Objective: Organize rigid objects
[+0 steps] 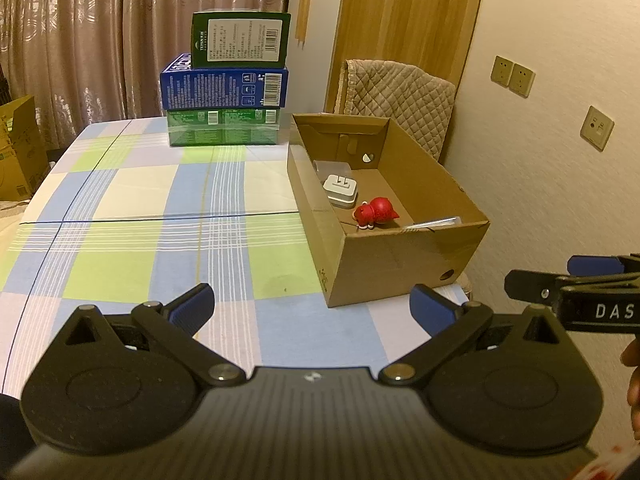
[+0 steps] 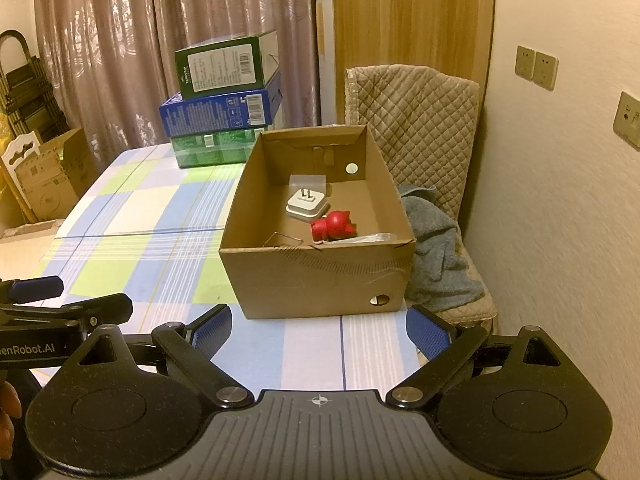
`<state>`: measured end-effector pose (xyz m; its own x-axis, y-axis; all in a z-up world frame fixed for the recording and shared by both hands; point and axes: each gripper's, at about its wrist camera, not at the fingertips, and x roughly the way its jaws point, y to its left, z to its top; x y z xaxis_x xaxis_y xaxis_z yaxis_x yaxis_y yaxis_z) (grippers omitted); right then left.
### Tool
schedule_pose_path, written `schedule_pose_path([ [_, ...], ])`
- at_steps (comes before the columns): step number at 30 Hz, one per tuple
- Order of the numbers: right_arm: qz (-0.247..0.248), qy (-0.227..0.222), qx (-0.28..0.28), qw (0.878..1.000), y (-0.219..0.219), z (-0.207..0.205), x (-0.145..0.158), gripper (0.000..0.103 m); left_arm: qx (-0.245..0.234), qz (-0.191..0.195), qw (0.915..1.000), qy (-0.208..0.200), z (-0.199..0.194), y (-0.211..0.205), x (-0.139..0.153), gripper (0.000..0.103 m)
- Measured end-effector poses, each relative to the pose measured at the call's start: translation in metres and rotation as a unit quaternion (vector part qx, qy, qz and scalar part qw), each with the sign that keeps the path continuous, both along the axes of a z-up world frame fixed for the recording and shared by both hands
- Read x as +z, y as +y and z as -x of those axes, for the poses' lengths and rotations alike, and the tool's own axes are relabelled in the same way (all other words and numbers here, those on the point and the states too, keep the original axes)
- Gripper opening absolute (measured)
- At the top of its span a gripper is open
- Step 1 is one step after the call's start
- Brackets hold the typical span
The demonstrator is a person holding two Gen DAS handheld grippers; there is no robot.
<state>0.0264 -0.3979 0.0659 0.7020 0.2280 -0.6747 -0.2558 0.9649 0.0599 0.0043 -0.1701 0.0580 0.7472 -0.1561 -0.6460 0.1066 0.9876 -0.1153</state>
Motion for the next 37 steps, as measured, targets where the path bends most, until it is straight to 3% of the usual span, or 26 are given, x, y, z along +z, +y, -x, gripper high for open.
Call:
schedule_pose_path([
  [37,0.002,-0.001,-0.001,1.000,-0.0027,-0.0010,0.0019,0.091,-0.011,0.007,0.9999,-0.004,-0.0003,-0.0008,-0.0029,0.102],
])
